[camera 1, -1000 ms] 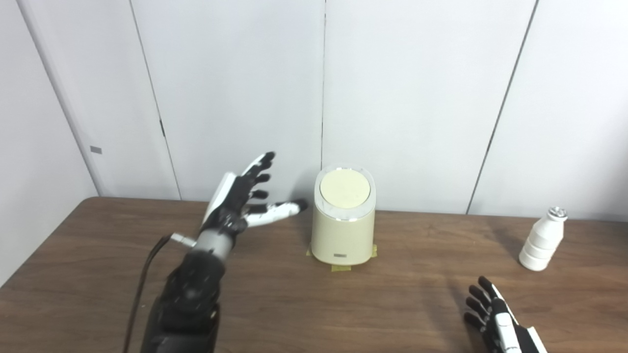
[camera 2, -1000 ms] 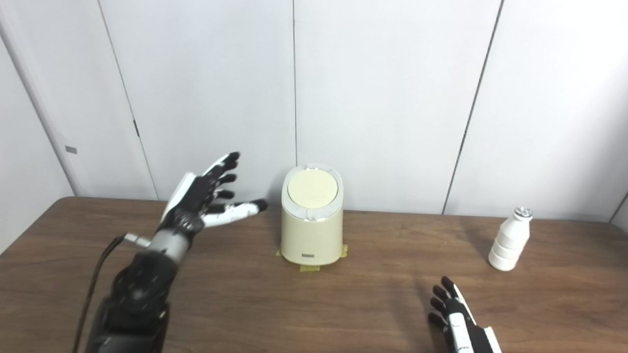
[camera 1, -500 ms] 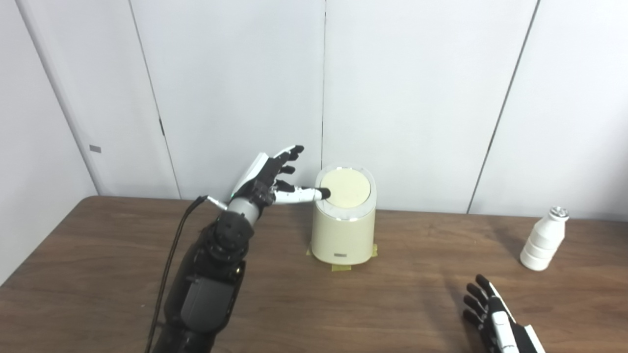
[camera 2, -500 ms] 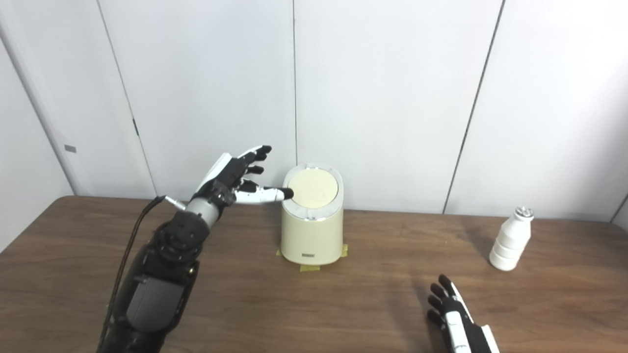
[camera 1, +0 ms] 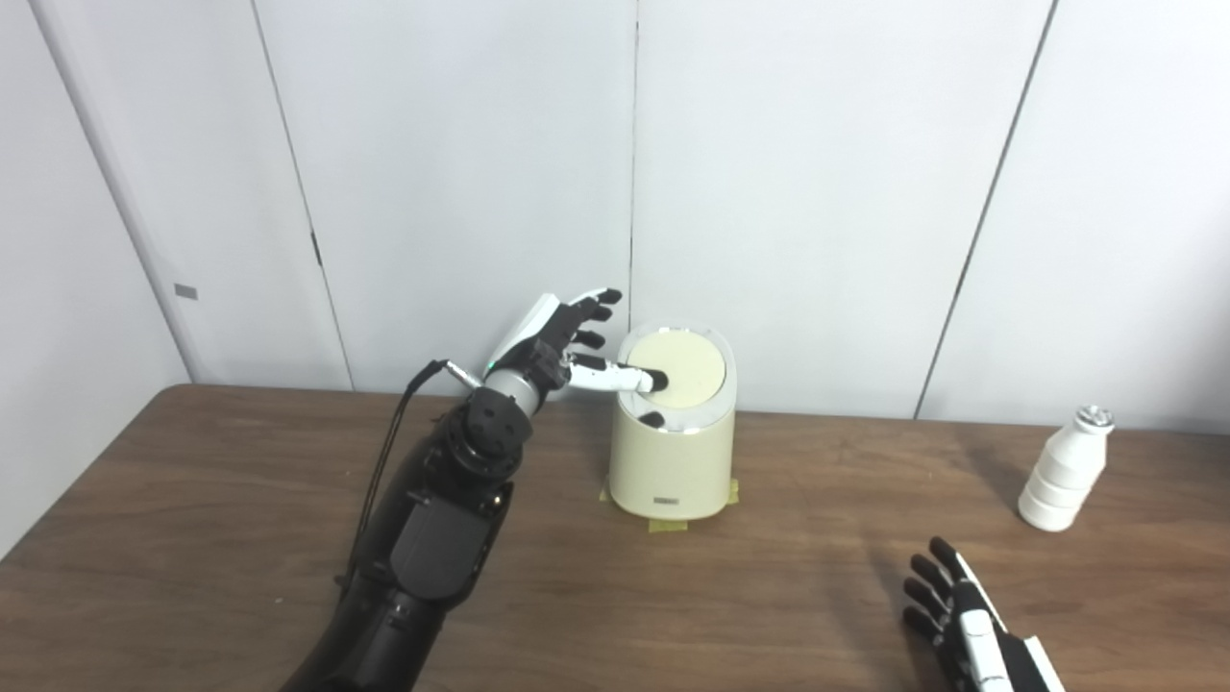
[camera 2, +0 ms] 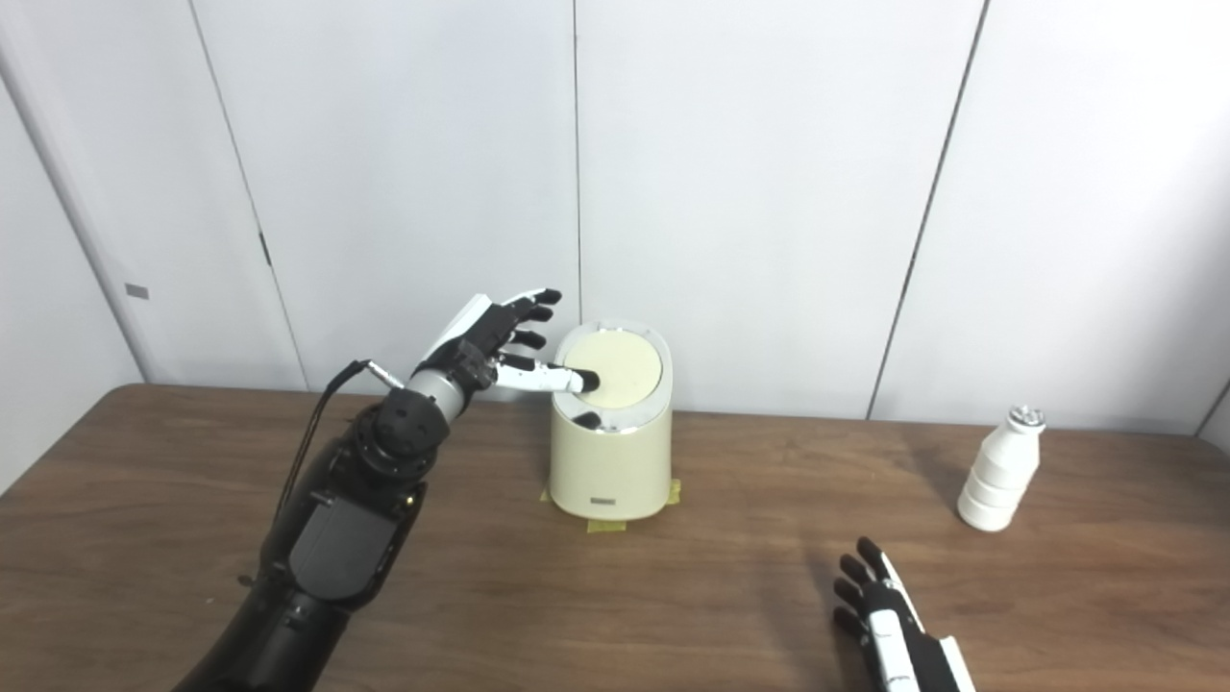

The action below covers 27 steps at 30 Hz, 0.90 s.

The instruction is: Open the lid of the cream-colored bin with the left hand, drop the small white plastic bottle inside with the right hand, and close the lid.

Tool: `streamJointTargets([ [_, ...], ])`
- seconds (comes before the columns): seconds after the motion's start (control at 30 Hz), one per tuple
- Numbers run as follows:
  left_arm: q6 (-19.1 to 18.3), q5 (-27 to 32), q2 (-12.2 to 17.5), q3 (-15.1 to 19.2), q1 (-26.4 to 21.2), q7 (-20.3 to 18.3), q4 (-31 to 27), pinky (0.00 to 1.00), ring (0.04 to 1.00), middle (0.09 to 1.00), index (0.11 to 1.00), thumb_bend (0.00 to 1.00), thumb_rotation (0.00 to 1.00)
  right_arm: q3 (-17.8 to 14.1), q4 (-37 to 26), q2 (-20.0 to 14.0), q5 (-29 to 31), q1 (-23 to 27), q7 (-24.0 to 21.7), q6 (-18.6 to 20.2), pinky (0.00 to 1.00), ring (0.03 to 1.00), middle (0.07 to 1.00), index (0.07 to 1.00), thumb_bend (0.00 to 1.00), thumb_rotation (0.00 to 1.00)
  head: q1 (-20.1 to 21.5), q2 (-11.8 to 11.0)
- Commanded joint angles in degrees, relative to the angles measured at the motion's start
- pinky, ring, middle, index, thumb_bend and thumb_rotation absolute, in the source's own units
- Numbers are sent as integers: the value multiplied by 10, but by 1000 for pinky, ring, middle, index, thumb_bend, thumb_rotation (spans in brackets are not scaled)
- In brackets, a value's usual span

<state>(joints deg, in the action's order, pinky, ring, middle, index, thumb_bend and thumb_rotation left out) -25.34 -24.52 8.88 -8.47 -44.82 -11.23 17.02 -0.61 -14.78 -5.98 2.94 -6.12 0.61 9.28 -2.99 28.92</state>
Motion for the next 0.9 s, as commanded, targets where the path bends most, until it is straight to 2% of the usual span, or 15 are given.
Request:
streamJointTargets([
  [0.0,26,0,-1,-5,-43,22,-1,650,836,924,954,861,231,-1,-16,11,-2,13,0,-21,881,912,928,954,524,955,0,1],
  [0.13,45,-16,2,-26,-48,42,16,667,849,923,940,873,205,0,-17,12,-4,12,0,-21,879,912,928,955,533,957,2,3],
  [0.33,48,-20,-2,-43,-60,55,38,705,878,933,937,867,183,-1,-24,14,-3,12,1,-14,881,910,927,953,541,951,3,4],
  [0.43,47,-16,-6,-45,-68,56,48,691,871,924,934,864,178,-2,-27,12,-6,10,2,-14,873,906,924,951,538,958,3,6],
  [0.67,48,-28,-11,-62,-85,64,71,703,850,898,915,861,238,-6,-31,9,1,7,-1,-10,895,917,929,951,535,964,2,9],
  [0.87,66,-47,-8,-82,-92,76,84,693,839,900,911,847,186,-6,-34,11,-1,6,0,-9,887,914,928,951,527,955,4,13],
])
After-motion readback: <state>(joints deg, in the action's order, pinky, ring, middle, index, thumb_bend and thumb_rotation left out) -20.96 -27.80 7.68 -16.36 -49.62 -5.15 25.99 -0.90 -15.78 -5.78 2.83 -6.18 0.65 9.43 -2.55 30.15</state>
